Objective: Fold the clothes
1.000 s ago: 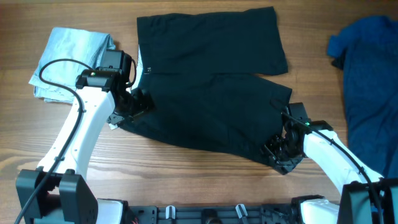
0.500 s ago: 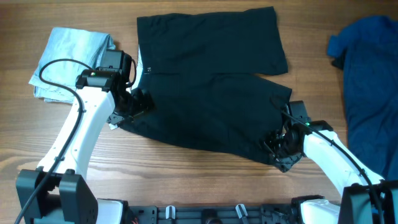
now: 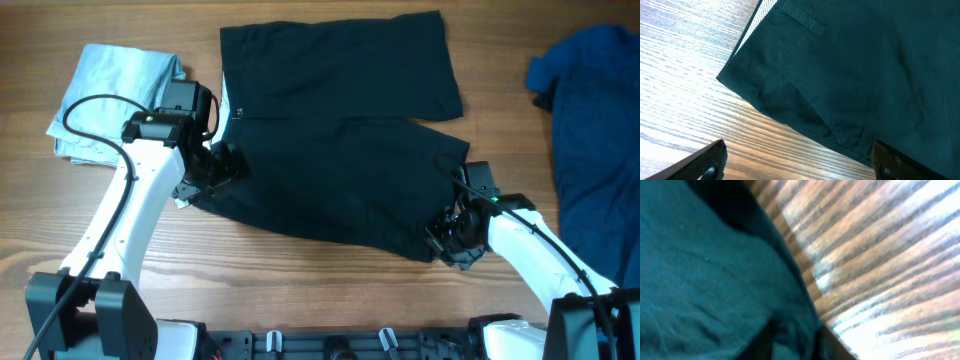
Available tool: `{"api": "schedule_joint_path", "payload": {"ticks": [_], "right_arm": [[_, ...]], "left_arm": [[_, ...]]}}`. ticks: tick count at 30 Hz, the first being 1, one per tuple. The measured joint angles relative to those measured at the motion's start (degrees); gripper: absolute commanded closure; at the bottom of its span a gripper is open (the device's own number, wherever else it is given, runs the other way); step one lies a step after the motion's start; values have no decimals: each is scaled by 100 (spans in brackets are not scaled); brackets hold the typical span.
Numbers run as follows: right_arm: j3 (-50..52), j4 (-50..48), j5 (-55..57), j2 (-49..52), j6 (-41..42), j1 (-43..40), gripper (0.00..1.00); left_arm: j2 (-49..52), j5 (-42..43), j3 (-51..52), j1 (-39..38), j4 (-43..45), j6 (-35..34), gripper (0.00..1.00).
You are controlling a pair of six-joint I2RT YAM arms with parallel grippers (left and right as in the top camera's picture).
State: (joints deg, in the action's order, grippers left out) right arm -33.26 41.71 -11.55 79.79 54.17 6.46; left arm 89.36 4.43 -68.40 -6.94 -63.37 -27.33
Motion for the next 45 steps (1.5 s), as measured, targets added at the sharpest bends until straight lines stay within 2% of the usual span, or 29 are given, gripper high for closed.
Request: {"api": "schedule_joint_path", "payload": {"ticks": [12, 14, 20, 25, 34, 37, 42, 45], "right_arm": [[13, -485, -15, 2, -87, 0, 96], [13, -492, -15, 2, -92, 0, 96], [13, -492, -13, 2, -140, 0, 96], [15, -492, -13, 2, -184, 0, 96], [15, -492, -13, 2, -199, 0, 96], [15, -492, -13, 2, -199, 0, 96], [13, -496, -13, 2, -199, 0, 96], [15, -496, -13, 2, -199, 0, 96]], "left_arm": [[0, 0, 0, 278, -2, -168, 7], [0, 0, 31, 289, 4, -221, 10], [2, 9, 745, 358, 428, -675, 26], [11, 20, 1261, 461, 881, -990, 27], [11, -7, 1556, 461, 1460, -1325, 27], [11, -48, 1733, 461, 1716, -1460, 32], [11, -291, 1919, 461, 1941, -1672, 34], [11, -396, 2065, 461, 2015, -1744, 39]]}}
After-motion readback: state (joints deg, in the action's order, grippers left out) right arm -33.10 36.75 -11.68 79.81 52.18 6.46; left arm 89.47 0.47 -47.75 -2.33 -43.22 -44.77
